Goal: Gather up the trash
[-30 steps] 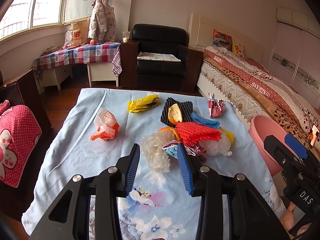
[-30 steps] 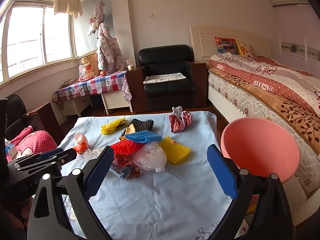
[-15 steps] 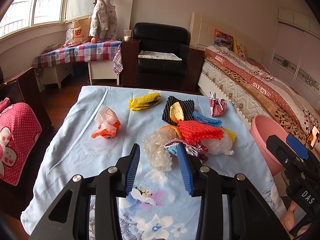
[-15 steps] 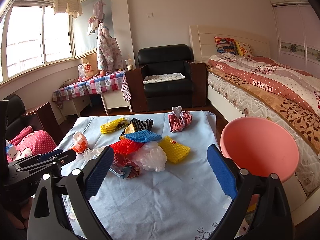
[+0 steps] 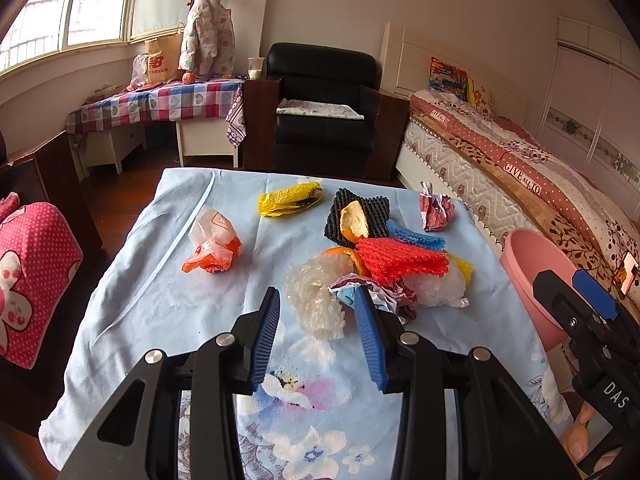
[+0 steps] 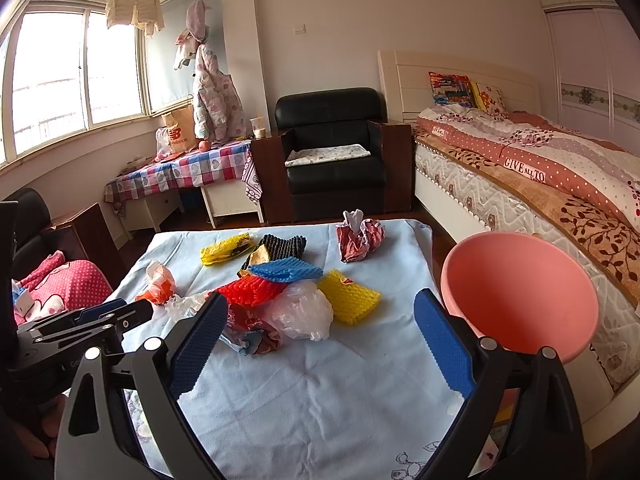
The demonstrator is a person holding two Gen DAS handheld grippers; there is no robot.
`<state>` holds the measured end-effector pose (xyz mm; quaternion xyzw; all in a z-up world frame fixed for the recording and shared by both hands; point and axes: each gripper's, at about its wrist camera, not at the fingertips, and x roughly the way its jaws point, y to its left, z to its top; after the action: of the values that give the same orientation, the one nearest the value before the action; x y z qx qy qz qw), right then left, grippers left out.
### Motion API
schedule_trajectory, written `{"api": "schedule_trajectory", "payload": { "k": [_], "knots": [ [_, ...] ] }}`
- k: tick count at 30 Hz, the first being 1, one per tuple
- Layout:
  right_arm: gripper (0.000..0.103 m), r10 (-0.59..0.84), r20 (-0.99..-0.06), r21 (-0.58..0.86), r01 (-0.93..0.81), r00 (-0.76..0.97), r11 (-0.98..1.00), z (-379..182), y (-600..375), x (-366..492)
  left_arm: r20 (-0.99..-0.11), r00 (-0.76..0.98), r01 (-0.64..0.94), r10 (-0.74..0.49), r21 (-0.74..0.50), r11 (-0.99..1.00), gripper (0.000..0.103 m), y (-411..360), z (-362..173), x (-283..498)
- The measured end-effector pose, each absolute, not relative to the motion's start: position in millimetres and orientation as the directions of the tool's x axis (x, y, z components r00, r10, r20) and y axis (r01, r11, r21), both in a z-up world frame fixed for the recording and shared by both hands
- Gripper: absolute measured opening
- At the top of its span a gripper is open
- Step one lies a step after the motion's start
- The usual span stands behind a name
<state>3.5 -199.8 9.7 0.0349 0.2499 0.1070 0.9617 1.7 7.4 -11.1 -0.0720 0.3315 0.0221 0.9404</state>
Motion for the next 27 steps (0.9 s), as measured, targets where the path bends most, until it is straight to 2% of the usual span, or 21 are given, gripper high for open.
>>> {"api": "schedule_trajectory", "payload": {
  "k": [15, 27],
  "knots": [
    [0.095, 0.213, -0.480, 0.120, -0.177, 0.851, 0.977, 6.9, -201.5, 5.3, -0.631, 0.776, -0.080, -0.021, -0.131, 0.988, 0.039, 8.4, -18.4, 0.2],
    [0.095, 0.216, -0.506, 0.121, -0.178, 0.835, 0.976, -0.1, -200.5, 14.2, -0.633, 0.763, -0.015, -0.132, -0.222, 0.975, 0.043, 27.7, -28.5, 4.4]
  ]
}}
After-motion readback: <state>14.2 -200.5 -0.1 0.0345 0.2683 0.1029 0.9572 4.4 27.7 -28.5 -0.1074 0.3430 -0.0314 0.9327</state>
